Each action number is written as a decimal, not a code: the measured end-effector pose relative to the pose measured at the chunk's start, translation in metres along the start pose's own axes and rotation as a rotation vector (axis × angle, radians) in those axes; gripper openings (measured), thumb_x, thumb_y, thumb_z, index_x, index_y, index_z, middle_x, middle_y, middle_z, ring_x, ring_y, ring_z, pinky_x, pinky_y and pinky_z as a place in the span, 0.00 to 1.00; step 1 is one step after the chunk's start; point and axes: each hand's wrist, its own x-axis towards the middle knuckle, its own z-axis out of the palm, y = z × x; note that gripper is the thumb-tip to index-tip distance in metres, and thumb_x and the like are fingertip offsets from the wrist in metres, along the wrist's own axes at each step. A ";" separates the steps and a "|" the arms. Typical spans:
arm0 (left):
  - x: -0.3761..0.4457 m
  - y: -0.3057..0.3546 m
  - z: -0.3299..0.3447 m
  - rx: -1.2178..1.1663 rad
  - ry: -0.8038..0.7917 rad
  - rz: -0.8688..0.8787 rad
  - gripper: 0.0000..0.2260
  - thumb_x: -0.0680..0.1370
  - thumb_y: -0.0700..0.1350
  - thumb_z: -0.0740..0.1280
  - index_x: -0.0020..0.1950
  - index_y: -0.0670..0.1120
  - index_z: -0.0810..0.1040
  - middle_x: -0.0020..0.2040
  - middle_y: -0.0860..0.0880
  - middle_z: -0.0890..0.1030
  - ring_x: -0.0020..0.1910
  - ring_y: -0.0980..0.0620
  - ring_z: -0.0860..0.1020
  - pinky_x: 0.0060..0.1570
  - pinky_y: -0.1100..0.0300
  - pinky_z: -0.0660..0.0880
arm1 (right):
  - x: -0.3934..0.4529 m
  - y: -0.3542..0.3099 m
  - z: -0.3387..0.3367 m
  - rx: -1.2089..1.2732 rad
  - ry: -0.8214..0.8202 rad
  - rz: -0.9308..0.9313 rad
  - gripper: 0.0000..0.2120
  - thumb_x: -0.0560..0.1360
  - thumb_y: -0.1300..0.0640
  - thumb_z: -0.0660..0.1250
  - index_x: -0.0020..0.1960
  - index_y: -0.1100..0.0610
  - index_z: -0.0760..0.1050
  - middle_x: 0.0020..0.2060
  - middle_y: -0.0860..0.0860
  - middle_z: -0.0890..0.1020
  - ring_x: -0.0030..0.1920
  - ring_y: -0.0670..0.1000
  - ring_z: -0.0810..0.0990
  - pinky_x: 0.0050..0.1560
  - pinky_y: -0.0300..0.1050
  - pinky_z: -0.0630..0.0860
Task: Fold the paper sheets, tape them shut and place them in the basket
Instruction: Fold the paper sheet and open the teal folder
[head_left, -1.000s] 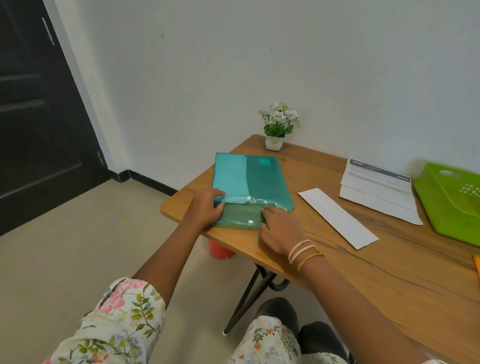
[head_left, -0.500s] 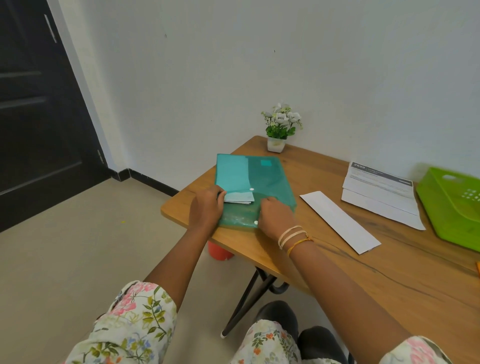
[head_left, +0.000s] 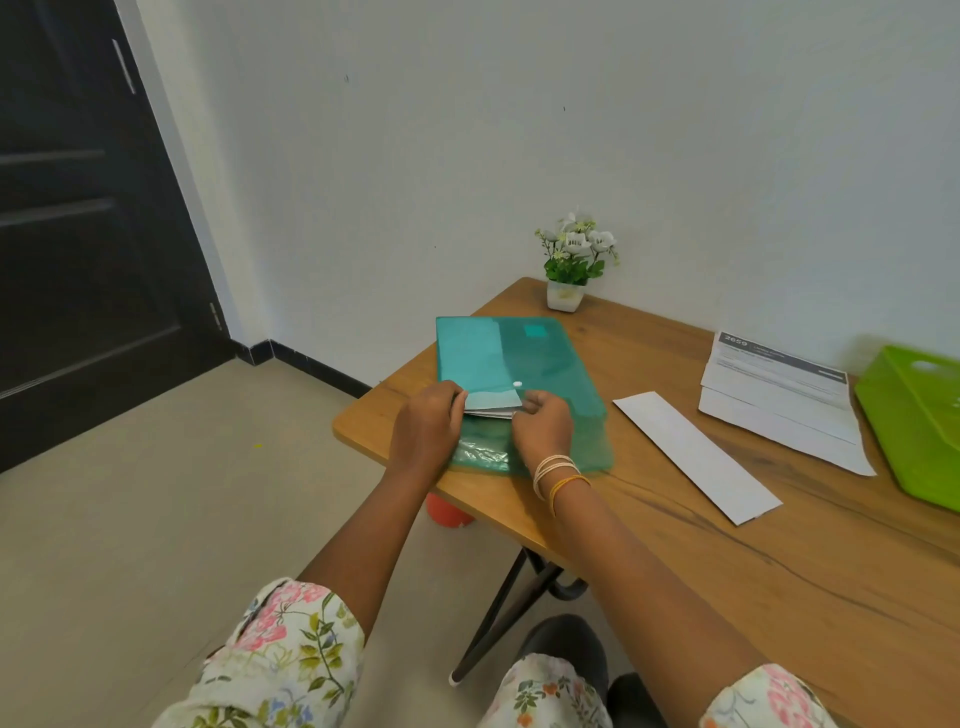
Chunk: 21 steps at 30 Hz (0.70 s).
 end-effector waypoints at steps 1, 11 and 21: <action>0.000 0.000 0.000 0.002 0.001 0.005 0.07 0.80 0.43 0.64 0.46 0.41 0.79 0.40 0.45 0.81 0.36 0.49 0.77 0.35 0.53 0.75 | 0.000 0.000 0.000 0.048 0.023 0.017 0.17 0.72 0.66 0.64 0.60 0.62 0.77 0.54 0.57 0.83 0.56 0.56 0.80 0.61 0.46 0.74; 0.000 0.000 0.000 0.019 0.012 0.034 0.07 0.79 0.43 0.65 0.46 0.41 0.79 0.39 0.45 0.81 0.36 0.49 0.78 0.34 0.53 0.76 | 0.001 -0.021 -0.002 0.665 -0.091 0.333 0.20 0.73 0.72 0.67 0.63 0.74 0.68 0.47 0.67 0.81 0.40 0.58 0.83 0.29 0.36 0.79; 0.000 0.000 0.001 0.005 0.005 0.050 0.07 0.79 0.43 0.65 0.45 0.42 0.79 0.39 0.46 0.81 0.36 0.50 0.77 0.34 0.53 0.75 | 0.004 -0.027 -0.006 0.605 -0.251 0.471 0.13 0.78 0.68 0.61 0.62 0.71 0.70 0.57 0.65 0.79 0.54 0.59 0.82 0.39 0.38 0.79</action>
